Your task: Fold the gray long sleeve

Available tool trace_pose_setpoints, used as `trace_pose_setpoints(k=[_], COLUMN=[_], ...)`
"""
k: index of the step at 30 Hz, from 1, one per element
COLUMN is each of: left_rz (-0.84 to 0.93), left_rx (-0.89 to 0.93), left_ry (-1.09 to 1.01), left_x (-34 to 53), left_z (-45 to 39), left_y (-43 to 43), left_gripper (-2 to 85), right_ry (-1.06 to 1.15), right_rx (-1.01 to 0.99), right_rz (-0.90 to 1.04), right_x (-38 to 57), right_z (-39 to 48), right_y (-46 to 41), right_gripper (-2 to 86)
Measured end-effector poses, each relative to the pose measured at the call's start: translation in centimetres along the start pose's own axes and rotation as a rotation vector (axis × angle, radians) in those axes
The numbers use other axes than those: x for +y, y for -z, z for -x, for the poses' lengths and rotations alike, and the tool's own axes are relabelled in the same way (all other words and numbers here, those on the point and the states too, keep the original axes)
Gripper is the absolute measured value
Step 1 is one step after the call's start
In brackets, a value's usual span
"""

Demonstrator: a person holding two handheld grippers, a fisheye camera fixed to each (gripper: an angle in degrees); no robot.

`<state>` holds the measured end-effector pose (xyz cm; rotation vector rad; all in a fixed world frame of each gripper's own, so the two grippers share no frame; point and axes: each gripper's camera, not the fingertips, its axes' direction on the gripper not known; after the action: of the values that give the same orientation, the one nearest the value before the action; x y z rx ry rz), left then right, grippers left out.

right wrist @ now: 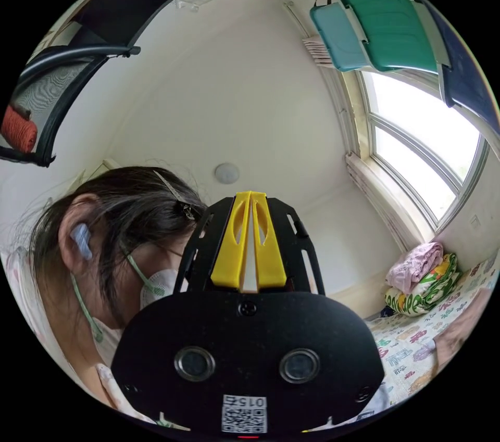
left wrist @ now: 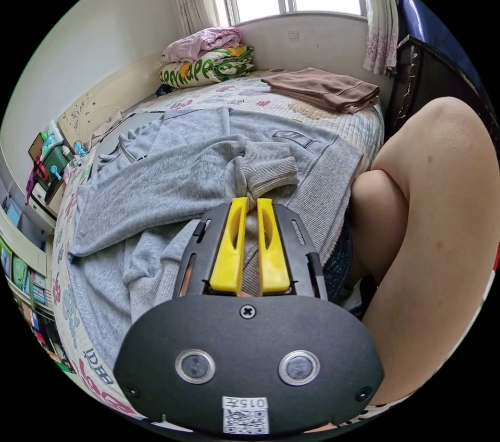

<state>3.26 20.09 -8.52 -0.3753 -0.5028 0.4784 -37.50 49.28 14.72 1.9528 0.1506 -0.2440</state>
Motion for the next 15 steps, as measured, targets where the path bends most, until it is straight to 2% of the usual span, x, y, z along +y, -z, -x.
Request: trace_pose_setpoints(k=[6, 11, 15], left_rz=[0.002, -0.010, -0.240], left_rx=[0.015, 0.063, 0.190], left_ry=[0.016, -0.009, 0.121], left_x=[-3.8, -7.5, -9.4], left_z=[-2.8, -4.9, -1.1], left_y=[2.0, 5.3, 12.6], left_gripper=[3.6, 7.1, 7.4], right_ry=[-0.015, -0.034, 0.049], right_rx=[-0.039, -0.094, -0.057], right_rz=[0.052, 0.207, 0.376], right_x=[2.1, 5.5, 11.8], right_z=[-0.5, -3.4, -8.8], right_y=[-2.7, -8.0, -13.2], right_gripper=[-0.6, -0.6, -0.5])
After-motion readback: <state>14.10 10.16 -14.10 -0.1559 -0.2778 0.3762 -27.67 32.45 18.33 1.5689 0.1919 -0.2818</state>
